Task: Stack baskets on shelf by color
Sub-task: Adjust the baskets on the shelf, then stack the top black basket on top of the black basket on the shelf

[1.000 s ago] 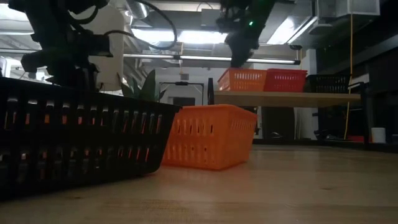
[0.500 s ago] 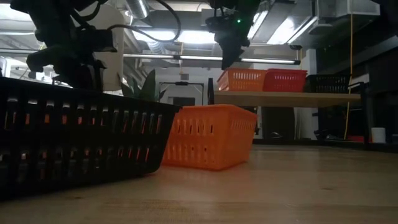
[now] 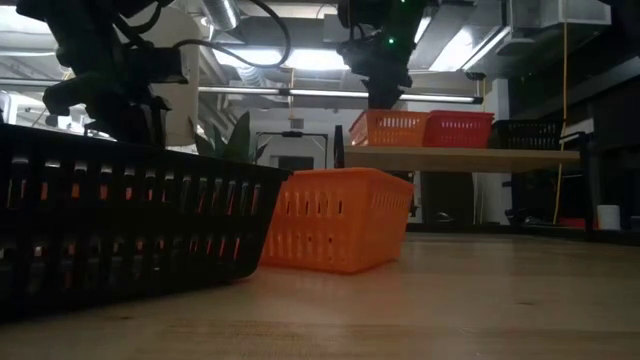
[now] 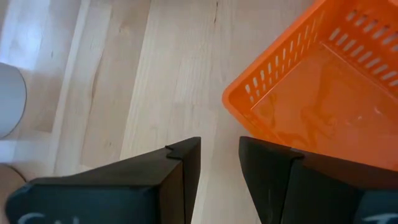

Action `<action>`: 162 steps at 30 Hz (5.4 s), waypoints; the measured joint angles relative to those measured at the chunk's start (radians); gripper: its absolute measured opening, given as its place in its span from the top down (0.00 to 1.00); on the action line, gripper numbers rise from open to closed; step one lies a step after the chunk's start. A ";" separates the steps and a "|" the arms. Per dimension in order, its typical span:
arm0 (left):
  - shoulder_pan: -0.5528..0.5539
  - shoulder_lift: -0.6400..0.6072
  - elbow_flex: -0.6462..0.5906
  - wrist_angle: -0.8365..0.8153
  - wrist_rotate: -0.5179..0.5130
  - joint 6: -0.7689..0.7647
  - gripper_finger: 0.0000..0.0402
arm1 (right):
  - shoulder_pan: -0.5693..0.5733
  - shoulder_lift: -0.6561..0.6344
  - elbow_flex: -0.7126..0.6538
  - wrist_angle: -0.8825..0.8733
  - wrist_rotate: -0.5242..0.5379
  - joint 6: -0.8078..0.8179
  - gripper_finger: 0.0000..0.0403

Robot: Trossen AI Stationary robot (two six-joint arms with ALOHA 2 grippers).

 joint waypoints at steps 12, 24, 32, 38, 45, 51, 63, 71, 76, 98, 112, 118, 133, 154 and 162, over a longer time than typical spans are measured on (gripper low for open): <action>0.000 0.000 0.000 0.001 0.000 -0.002 0.75 | 0.000 0.000 0.000 0.072 -0.031 0.004 0.78; 0.000 0.000 0.000 0.001 0.001 -0.021 0.75 | 0.005 -0.006 0.061 0.000 0.022 0.024 0.78; -0.014 0.001 0.000 0.001 0.001 -0.029 0.75 | 0.043 -0.065 0.183 -0.419 0.218 0.151 0.78; -0.025 0.001 0.000 0.001 0.001 -0.029 0.75 | 0.029 -0.157 0.085 -0.439 0.233 0.210 0.78; -0.025 0.001 0.000 0.002 0.000 -0.028 0.75 | -0.047 -0.247 -0.149 -0.424 0.260 0.232 0.78; -0.024 0.001 0.000 0.036 0.000 -0.021 0.75 | -0.092 -0.312 -0.336 -0.238 0.236 0.180 0.78; -0.024 0.001 0.000 0.050 -0.003 -0.021 0.75 | -0.091 -0.325 -0.331 -0.227 0.150 0.179 0.78; -0.024 0.001 0.000 0.051 -0.005 -0.020 0.75 | -0.070 -0.326 -0.261 -0.239 0.156 0.180 0.78; -0.024 0.001 0.000 0.051 -0.005 -0.020 0.75 | 0.016 -0.355 -0.206 -0.308 0.108 0.261 0.78; -0.024 0.001 0.000 0.052 -0.026 -0.020 0.75 | 0.157 -0.395 -0.407 -0.286 0.172 0.416 0.78; -0.024 0.001 0.000 0.052 -0.026 -0.020 0.75 | 0.143 -0.395 -0.407 -0.250 0.210 0.388 0.78; -0.024 0.001 0.000 0.052 -0.026 -0.020 0.75 | 0.212 -0.395 -0.374 -0.246 0.066 0.417 0.78; 0.134 0.191 0.019 0.514 -0.132 0.113 0.75 | 0.549 -0.394 -0.521 -0.210 0.044 0.703 0.78; 0.156 0.525 0.223 0.705 -0.111 0.412 0.75 | 0.819 -0.394 -0.570 -0.210 0.119 0.965 0.78; 0.162 0.558 0.260 0.696 -0.118 0.426 0.75 | 0.821 -0.391 -0.570 -0.170 0.251 0.856 0.78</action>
